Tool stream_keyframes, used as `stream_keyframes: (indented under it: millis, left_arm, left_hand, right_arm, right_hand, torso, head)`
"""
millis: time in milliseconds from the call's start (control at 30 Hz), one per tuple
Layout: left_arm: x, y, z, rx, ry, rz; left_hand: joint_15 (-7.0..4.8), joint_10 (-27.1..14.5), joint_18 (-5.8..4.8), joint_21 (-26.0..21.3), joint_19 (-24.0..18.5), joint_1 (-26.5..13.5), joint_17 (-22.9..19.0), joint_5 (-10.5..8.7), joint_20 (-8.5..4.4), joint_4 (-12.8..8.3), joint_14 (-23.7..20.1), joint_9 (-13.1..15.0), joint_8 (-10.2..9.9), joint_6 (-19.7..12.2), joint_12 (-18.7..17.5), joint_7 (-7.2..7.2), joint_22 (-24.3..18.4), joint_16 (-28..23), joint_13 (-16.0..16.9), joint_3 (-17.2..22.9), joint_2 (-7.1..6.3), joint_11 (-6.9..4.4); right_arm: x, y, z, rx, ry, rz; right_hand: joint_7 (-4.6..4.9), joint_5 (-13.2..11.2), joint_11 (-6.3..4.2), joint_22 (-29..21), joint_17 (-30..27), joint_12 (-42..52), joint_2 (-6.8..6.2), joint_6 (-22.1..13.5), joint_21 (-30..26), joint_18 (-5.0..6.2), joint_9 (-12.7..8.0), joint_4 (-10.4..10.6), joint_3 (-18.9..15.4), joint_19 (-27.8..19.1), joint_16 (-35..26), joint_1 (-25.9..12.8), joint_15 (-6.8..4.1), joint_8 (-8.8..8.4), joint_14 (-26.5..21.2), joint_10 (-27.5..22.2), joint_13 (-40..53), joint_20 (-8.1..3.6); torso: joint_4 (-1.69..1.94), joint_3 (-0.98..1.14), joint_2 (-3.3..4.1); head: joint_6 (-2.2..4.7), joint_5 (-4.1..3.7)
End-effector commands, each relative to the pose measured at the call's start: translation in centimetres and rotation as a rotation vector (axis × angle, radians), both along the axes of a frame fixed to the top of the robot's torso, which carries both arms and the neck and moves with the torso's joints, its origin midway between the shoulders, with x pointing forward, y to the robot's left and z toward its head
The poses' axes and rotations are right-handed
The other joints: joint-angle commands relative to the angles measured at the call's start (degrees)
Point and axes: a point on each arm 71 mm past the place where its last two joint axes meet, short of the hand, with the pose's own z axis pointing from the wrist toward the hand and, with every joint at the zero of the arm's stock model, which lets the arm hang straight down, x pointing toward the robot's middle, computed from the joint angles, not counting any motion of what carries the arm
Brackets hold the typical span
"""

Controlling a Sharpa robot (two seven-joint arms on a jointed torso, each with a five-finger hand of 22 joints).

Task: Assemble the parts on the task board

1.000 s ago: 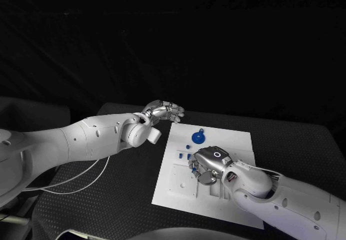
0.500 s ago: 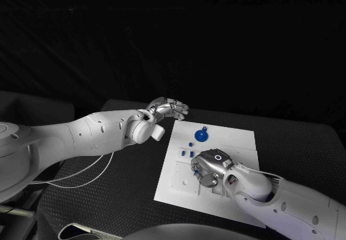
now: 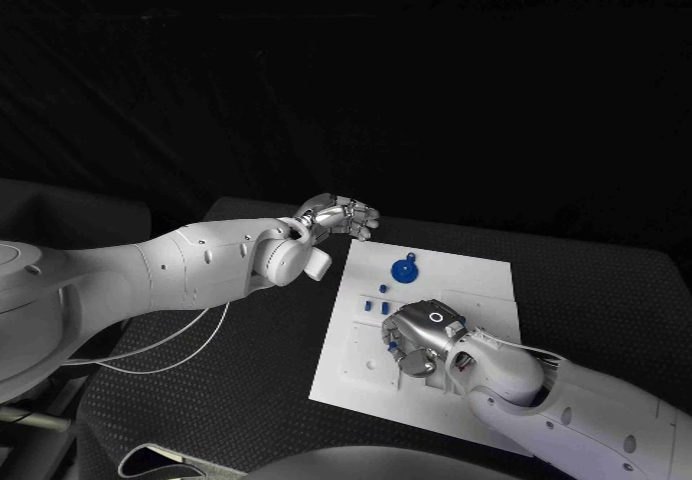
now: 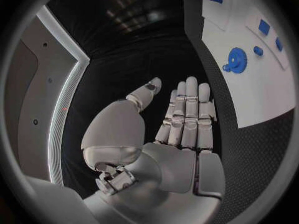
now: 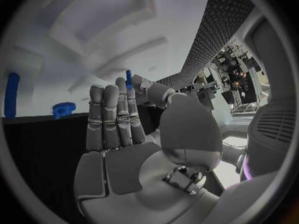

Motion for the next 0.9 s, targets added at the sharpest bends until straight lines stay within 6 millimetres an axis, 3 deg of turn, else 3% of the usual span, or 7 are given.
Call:
stream_keyframes:
  millis: [33,900]
  left_arm:
    - [0.0,-0.2,0.1,-0.015,-0.001,-0.013]
    - [0.0,-0.5,0.1,-0.018,0.001,-0.02]
  left_hand:
    - [-0.02,-0.38,0.68,-0.22,0.39,-0.68,0.09,-0.01,-0.18,0.41,0.43,0.05,-0.09,-0.5,0.06,0.01,0.09,-0.35,-0.09,0.0,0.1,0.08]
    - [-0.01,-0.4,0.67,-0.34,0.39,-0.73,0.25,-0.01,-0.18,0.52,0.46,0.09,-0.08,-0.57,0.08,0.02,0.15,-0.54,-0.12,0.01,0.13,0.08]
  right_arm:
    - [0.0,0.1,-0.2,-0.013,-0.004,0.011]
    - [-0.4,0.7,-1.4,-0.063,0.012,0.032]
  right_hand:
    - [0.05,0.3,0.16,0.05,-0.09,-0.15,0.02,0.3,0.31,0.7,0.06,-0.02,0.19,0.24,-0.35,0.43,-0.45,0.31,-0.06,0.42,0.06,-0.2]
    - [0.05,0.31,0.16,0.09,-0.15,-0.24,0.08,0.32,0.36,0.7,0.11,-0.11,0.21,0.27,-0.4,0.4,-0.45,0.27,0.0,0.45,0.13,-0.25]
  torso:
    - [-0.03,0.0,-0.01]
    - [0.01,0.03,0.0]
  head:
    - [-0.03,0.03]
    - [-0.29,0.12]
